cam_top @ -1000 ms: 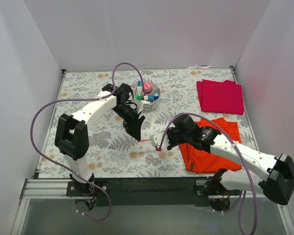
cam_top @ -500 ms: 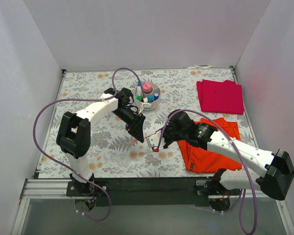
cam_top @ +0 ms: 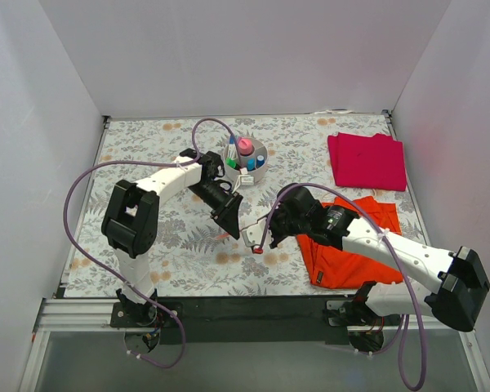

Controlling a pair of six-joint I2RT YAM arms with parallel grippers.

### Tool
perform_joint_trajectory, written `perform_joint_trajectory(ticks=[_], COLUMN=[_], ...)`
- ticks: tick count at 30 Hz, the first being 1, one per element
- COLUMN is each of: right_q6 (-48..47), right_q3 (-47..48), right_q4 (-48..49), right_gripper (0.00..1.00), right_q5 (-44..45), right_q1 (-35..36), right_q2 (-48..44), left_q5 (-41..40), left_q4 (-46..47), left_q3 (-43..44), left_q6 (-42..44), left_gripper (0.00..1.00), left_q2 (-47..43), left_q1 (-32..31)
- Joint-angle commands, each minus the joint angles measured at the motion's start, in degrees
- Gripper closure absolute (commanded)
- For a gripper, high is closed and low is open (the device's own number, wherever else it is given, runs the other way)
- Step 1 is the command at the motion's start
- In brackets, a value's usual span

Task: Sort the stationery into containers
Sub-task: Place the pen in the storage box.

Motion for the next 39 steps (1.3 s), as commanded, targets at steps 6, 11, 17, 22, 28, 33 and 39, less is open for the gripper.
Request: perform_joint_trajectory(ticks=[6, 11, 17, 22, 28, 33, 39], right_q6=[0.04, 0.83, -0.40, 2.23, 2.76, 4.61, 10.50], right_q3=[1.76, 0.97, 0.96, 4.13, 5.18, 5.97, 9.66], right_q4=[3.74, 5.50, 7.26, 6.29, 6.29, 6.99, 7.79], right_gripper=[0.99, 0.99, 0.99, 0.99, 0.99, 0.99, 0.99], right_q5=[-1.31, -2.71, -5.70, -9.65, -11.94, -13.00, -15.19], right_q1=[0.30, 0.30, 0.56, 0.48, 0.48, 0.56, 0.56], right_q2=[0.81, 1.69, 1.78, 4.50, 6.00, 6.79, 8.54], left_q5=[3.74, 5.06, 6.82, 4.37, 3.04, 2.60, -0.65], left_q4=[-2.33, -6.11, -6.03, -5.59, -2.87, 1.95, 6.53], left_q3=[1.12, 1.74, 0.07, 2.08, 1.47, -0.54, -3.10], left_q6=[1.24, 3.97, 4.14, 3.79, 1.68, -1.39, -5.52], left_gripper=[1.00, 1.00, 1.00, 1.00, 1.00, 1.00, 1.00], left_q2=[0.47, 1.96, 1.79, 2.76, 2.76, 2.15, 0.91], left_q1=[0.04, -0.05, -0.23, -0.40, -0.58, -0.84, -1.02])
